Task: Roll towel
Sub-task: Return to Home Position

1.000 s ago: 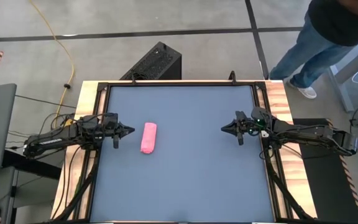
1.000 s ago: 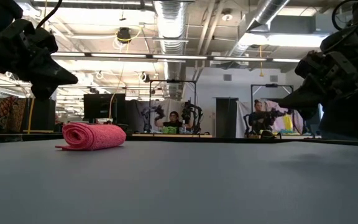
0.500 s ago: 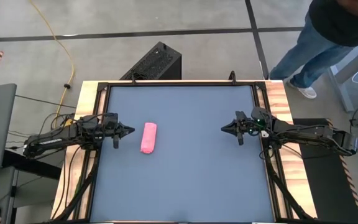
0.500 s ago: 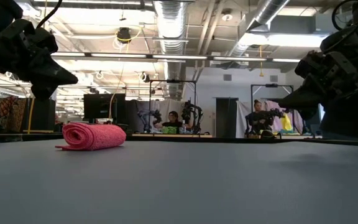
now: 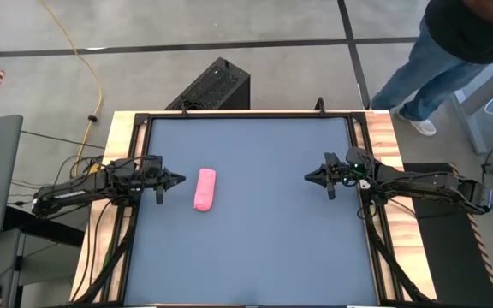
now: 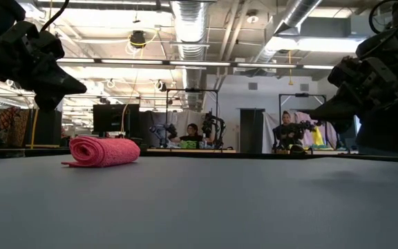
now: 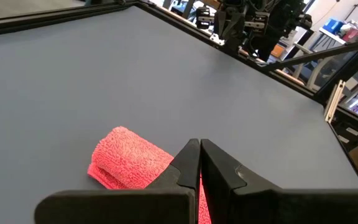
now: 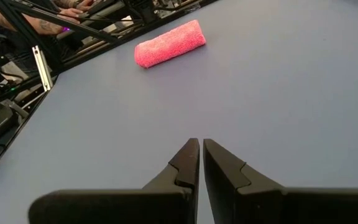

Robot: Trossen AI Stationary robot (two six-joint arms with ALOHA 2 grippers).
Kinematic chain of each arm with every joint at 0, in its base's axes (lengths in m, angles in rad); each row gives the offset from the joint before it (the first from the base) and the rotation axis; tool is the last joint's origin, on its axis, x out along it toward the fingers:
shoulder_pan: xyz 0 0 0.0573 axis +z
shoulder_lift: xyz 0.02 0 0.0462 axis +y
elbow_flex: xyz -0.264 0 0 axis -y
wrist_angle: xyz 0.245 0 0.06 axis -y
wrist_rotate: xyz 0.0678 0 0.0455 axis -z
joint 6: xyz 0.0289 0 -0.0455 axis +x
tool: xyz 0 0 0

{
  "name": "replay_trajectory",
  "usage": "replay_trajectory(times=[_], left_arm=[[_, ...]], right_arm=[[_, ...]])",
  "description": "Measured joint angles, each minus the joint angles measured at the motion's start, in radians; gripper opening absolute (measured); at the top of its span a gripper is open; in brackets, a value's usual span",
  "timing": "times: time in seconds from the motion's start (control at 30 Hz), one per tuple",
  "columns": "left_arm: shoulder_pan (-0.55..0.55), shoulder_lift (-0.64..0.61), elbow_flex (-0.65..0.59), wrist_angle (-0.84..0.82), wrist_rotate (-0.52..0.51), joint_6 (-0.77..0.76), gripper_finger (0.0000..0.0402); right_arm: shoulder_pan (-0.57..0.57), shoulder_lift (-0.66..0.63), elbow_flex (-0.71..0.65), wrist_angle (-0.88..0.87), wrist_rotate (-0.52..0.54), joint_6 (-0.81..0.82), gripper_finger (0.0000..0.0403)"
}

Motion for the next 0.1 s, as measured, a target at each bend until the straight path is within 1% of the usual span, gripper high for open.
replay_trajectory(times=[0.1], left_arm=[[0.0,0.0,0.0,0.0,0.0,0.0,0.0]], right_arm=[[0.0,0.0,0.0,0.0,0.0,0.0,0.005]])
